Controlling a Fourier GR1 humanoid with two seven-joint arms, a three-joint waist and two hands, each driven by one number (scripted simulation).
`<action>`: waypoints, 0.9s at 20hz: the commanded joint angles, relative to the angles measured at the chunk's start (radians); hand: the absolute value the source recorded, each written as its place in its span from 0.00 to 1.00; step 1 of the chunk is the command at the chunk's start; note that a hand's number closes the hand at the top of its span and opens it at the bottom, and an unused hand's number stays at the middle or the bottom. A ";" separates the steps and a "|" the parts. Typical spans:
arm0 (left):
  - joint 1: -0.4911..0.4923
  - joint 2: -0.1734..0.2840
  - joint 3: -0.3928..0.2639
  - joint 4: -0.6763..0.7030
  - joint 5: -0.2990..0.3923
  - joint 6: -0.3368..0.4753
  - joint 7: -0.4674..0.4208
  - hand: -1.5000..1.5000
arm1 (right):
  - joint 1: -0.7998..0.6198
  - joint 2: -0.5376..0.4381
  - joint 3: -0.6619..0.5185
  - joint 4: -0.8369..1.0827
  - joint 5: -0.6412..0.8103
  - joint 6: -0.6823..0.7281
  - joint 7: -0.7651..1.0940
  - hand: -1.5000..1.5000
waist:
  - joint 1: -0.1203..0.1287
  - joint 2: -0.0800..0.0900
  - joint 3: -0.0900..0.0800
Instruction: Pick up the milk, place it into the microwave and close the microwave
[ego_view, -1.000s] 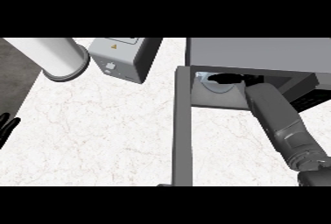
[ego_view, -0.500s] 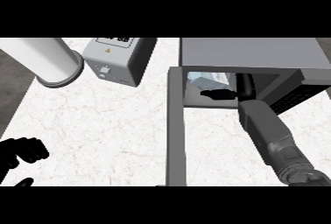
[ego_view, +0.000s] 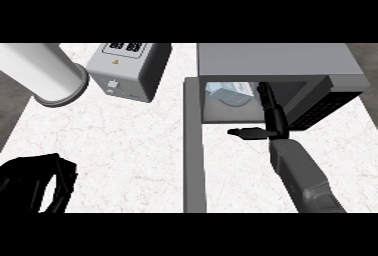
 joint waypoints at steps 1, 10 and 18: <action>0.051 -0.017 -0.154 -0.078 -0.053 0.072 0.007 1.00 | 0.109 0.027 0.037 -0.111 0.000 0.015 -0.003 0.00 | -0.009 -0.007 -0.001; -0.034 -0.018 -0.218 0.030 -0.211 0.059 -0.087 1.00 | 0.460 0.004 0.110 -0.518 -0.031 0.079 0.109 0.00 | -0.036 -0.011 -0.003; -0.152 -0.018 -0.515 0.209 -0.423 0.217 -0.171 1.00 | 0.799 -0.025 0.180 -0.886 -0.046 0.150 0.147 0.00 | -0.033 -0.004 -0.002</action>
